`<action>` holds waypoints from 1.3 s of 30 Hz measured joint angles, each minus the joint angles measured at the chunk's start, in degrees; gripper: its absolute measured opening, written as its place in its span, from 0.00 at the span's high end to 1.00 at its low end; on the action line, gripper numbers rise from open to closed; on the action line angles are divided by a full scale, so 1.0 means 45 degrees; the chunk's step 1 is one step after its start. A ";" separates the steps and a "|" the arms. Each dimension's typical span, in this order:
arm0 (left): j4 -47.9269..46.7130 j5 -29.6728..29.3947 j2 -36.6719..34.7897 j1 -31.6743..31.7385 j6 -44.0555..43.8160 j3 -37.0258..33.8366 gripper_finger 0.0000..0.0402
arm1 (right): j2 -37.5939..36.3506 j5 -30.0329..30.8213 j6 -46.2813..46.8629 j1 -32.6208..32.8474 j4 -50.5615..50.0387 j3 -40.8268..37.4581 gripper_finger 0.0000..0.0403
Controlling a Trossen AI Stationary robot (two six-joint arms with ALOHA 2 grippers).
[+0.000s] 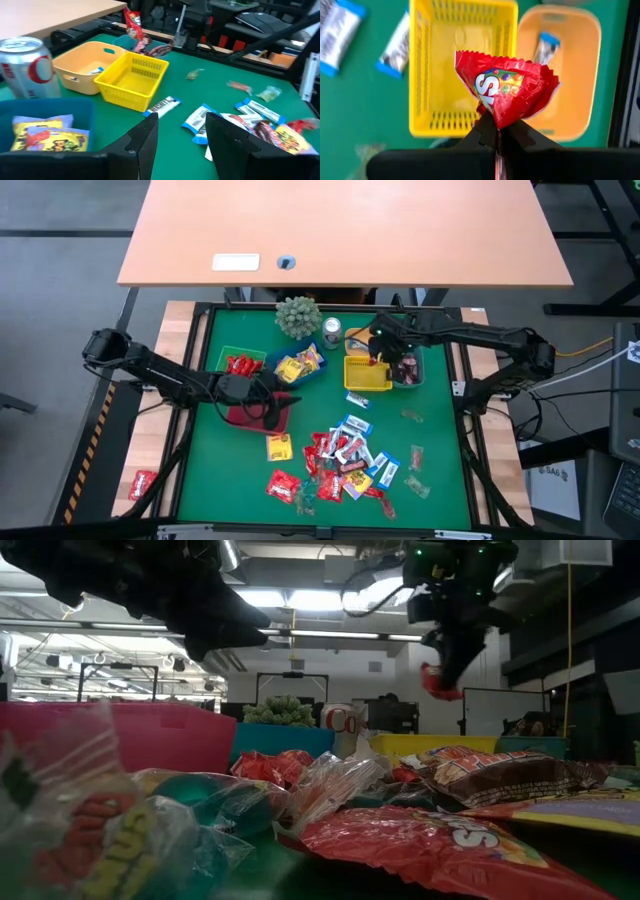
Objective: Sort candy
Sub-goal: Put the red chocolate bar into the green bin
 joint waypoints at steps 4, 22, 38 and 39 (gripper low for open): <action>0.0000 -0.0358 0.0000 0.0000 0.0000 0.0000 0.62 | 0.0005 -0.0677 -0.0108 0.0022 0.0800 0.0000 0.98; 0.0000 -0.0367 0.0000 0.0000 -0.0002 -0.0003 0.62 | 0.0019 -0.2062 -0.0221 0.0032 0.1628 -0.0131 0.98; 0.0005 -0.0374 0.0000 0.0000 -0.0005 -0.0005 0.62 | 0.0037 -0.2129 -0.0203 0.0032 0.3032 -0.2214 0.98; 0.0005 -0.0372 0.0000 0.0000 -0.0005 -0.0005 0.62 | 0.0036 -0.2133 -0.0202 0.0032 0.2996 -0.2246 0.97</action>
